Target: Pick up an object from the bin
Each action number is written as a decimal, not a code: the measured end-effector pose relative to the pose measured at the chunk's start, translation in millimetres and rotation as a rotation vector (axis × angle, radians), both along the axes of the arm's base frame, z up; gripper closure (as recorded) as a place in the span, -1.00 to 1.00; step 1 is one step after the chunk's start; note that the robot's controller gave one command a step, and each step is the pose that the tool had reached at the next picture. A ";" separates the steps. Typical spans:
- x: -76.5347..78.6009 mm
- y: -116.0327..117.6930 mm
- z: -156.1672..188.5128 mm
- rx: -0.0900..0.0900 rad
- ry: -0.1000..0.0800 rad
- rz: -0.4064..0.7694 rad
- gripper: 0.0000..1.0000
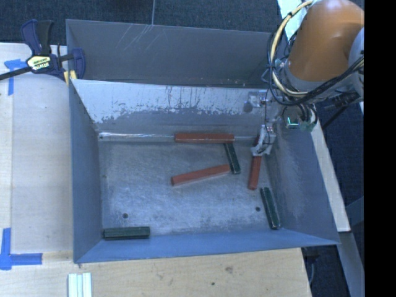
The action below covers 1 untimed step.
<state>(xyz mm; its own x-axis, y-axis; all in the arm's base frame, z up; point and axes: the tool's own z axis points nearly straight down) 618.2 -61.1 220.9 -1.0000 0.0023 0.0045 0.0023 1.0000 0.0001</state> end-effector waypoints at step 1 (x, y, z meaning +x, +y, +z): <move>-10.7 19.1 -135.2 -0.002 -0.019 0.198 -1.00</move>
Offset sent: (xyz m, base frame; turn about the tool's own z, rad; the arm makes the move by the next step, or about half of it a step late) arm -0.0159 0.0209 -0.1509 -0.2019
